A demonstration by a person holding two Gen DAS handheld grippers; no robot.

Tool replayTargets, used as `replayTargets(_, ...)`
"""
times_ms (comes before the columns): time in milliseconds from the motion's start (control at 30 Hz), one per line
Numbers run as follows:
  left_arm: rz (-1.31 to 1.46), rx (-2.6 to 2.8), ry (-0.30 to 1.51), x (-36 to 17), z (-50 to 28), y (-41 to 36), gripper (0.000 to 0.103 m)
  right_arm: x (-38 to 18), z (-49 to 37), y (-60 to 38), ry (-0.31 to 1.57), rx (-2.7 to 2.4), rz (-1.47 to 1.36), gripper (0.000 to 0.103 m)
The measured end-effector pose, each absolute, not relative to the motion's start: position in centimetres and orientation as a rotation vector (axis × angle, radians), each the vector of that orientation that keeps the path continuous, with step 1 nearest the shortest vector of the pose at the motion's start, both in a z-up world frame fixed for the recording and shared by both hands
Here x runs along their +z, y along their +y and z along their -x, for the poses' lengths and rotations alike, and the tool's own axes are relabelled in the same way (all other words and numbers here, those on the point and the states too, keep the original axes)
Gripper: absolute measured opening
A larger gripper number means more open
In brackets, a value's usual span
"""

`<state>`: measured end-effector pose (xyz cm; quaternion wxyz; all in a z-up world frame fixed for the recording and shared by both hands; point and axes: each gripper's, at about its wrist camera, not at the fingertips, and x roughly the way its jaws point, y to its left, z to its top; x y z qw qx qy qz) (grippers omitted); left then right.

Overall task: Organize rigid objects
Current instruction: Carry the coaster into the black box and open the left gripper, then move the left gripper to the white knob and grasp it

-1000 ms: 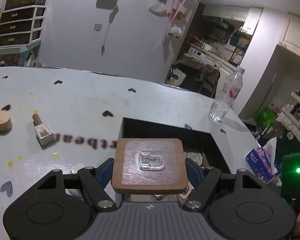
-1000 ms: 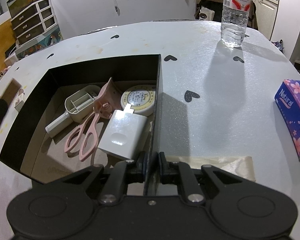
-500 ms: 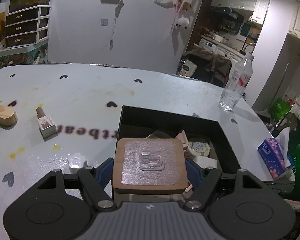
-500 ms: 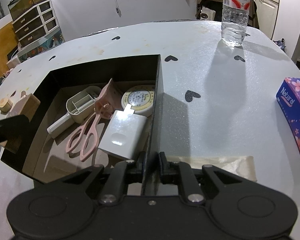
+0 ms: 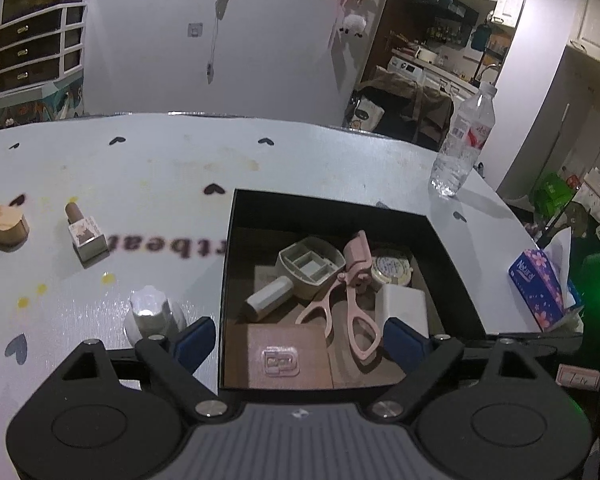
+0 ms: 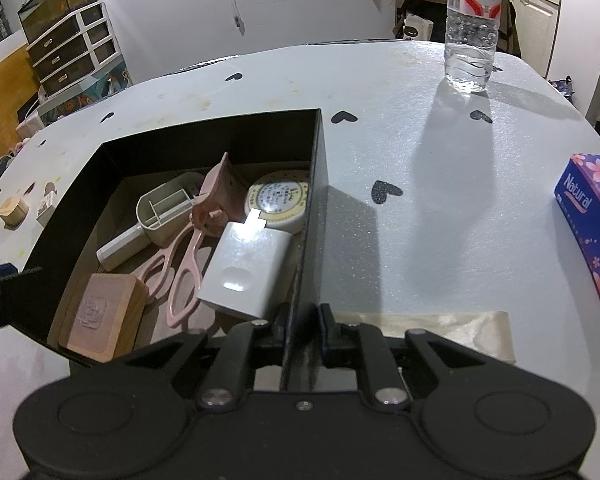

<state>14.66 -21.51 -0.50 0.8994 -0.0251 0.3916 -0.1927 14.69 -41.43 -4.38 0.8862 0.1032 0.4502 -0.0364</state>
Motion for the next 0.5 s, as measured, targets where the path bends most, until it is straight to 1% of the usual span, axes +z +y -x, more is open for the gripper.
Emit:
replayTargets(167, 0.049, -0.399, 0.829, -0.72, -14.67, -21.39, 0.094, -4.38, -14.69, -41.44, 0.936, -0.076, -0.215, 0.015)
replayTargets(400, 0.045, -0.411, 0.825, -0.66, -14.46, -21.18, 0.103, -4.37, -14.69, -41.44, 0.936, -0.077, -0.215, 0.015)
replayTargets(500, 0.046, -0.413, 0.828, -0.71, -14.44, -21.02, 0.103, -4.44, -14.75, -41.41, 0.937, -0.080, -0.211, 0.015)
